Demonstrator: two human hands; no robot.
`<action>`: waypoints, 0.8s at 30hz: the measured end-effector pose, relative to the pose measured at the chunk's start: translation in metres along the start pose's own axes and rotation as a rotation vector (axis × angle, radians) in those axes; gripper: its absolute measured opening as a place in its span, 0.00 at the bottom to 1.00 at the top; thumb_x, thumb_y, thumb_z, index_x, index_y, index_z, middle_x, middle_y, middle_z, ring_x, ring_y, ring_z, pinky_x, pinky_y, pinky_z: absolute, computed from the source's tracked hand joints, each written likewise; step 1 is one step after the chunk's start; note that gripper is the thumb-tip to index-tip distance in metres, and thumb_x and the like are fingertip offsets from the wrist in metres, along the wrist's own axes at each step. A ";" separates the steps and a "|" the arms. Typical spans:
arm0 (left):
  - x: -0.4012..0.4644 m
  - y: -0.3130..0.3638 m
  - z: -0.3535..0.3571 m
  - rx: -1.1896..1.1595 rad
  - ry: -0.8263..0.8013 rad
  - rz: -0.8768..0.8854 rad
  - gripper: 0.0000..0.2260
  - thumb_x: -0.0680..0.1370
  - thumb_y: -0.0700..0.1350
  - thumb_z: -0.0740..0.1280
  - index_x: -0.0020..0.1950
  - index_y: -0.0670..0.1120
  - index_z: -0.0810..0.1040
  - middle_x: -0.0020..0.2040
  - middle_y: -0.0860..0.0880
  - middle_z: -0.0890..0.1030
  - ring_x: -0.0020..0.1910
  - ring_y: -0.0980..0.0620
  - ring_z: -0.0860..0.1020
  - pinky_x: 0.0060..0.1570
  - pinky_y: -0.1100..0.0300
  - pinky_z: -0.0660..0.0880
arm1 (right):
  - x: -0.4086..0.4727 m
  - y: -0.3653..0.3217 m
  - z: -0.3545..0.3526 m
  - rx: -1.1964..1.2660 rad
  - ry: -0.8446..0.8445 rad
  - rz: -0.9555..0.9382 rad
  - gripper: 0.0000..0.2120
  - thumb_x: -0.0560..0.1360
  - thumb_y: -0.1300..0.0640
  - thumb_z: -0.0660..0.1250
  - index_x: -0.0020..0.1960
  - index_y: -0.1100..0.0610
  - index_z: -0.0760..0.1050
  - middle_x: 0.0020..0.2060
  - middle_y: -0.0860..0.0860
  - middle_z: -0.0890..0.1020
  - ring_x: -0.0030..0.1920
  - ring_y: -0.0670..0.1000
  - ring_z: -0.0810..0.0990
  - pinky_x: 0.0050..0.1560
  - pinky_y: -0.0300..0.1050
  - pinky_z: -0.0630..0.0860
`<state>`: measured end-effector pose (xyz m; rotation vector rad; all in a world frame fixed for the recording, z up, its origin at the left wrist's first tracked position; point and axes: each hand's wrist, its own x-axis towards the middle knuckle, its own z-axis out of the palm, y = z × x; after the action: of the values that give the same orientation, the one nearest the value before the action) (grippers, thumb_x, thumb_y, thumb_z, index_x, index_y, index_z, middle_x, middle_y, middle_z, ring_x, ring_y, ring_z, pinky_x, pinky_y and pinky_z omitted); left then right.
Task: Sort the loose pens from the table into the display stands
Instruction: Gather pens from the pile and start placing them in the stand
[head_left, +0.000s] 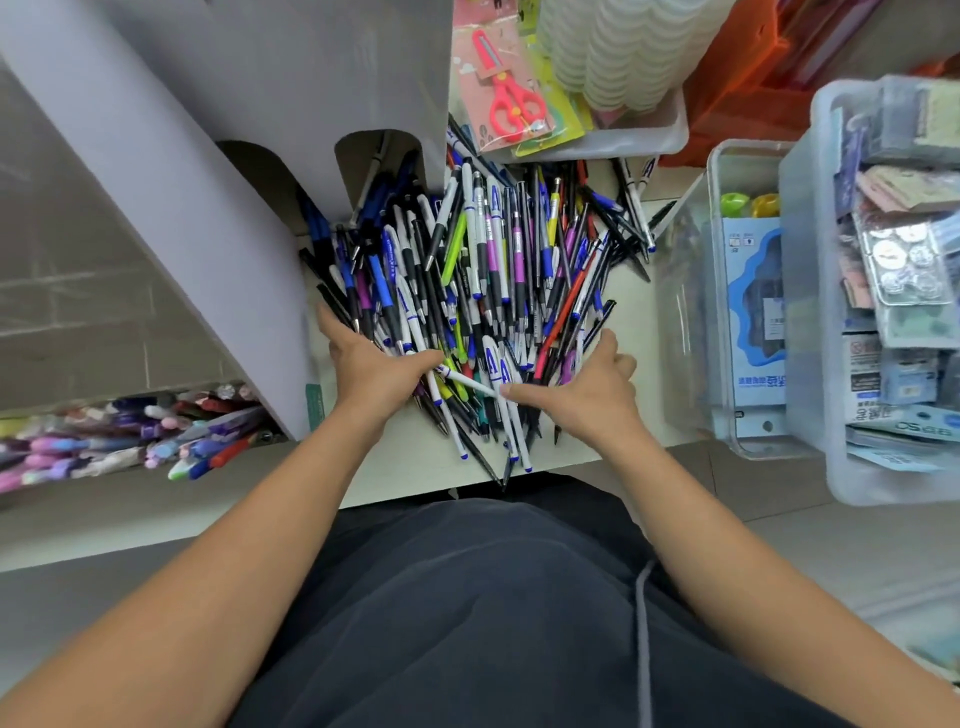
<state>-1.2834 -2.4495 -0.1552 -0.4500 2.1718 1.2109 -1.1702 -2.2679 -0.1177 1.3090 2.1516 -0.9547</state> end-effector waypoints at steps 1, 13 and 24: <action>0.002 0.000 -0.001 -0.004 -0.003 -0.009 0.62 0.67 0.42 0.82 0.81 0.53 0.35 0.81 0.43 0.55 0.76 0.44 0.63 0.71 0.52 0.65 | -0.005 0.000 0.012 -0.100 -0.044 -0.015 0.73 0.55 0.33 0.82 0.81 0.52 0.37 0.77 0.57 0.52 0.75 0.62 0.58 0.72 0.59 0.66; 0.012 -0.003 -0.006 0.000 -0.054 -0.049 0.56 0.68 0.43 0.81 0.82 0.45 0.42 0.81 0.44 0.56 0.78 0.44 0.60 0.76 0.48 0.62 | 0.017 0.014 0.051 -0.376 0.114 -0.313 0.67 0.64 0.38 0.78 0.81 0.57 0.33 0.78 0.65 0.45 0.76 0.65 0.51 0.74 0.57 0.62; 0.009 0.000 0.000 0.014 -0.018 -0.064 0.58 0.68 0.44 0.82 0.82 0.44 0.39 0.82 0.44 0.53 0.79 0.44 0.58 0.76 0.49 0.61 | 0.053 0.036 0.013 -0.105 0.212 -0.381 0.54 0.67 0.51 0.80 0.82 0.49 0.48 0.79 0.54 0.50 0.76 0.58 0.54 0.74 0.52 0.60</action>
<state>-1.2899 -2.4492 -0.1612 -0.4977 2.1331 1.1601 -1.1618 -2.2356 -0.1735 1.0082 2.6406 -0.8559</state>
